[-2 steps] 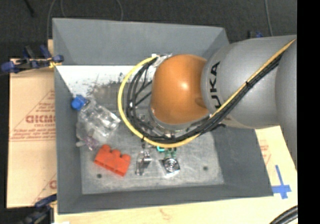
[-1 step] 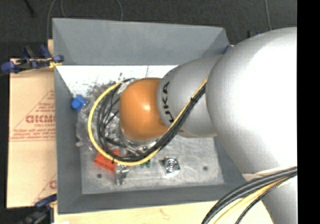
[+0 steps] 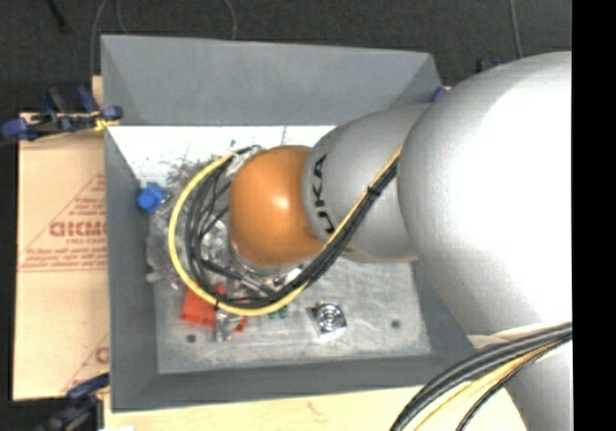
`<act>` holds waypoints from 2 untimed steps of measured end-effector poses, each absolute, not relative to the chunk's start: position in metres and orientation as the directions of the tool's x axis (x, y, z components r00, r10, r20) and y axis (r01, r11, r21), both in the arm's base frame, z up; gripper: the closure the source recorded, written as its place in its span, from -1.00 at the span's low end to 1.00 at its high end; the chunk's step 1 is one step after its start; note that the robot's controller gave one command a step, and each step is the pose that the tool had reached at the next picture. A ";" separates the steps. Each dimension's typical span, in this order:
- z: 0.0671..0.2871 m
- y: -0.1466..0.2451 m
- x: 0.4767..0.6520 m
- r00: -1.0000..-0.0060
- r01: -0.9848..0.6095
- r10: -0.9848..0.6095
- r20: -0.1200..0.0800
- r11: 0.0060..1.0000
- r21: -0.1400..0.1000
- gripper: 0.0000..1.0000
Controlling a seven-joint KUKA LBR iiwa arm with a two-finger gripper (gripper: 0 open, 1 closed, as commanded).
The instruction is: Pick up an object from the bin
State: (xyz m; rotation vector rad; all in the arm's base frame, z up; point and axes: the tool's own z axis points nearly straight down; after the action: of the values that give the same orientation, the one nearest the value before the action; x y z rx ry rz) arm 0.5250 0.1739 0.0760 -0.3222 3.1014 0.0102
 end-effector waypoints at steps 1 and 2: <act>0.209 0.191 0.540 -0.977 -0.214 -0.214 -0.013 0.977 -0.001 1.00; 0.204 0.191 0.538 -0.977 -0.213 -0.213 -0.004 0.977 0.000 -1.00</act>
Offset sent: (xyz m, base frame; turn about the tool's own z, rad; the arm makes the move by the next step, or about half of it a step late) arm 0.0114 0.0188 0.1273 -0.0133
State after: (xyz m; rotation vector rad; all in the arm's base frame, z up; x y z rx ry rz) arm 0.5380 0.1911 0.2040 -0.3355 3.1199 -0.0002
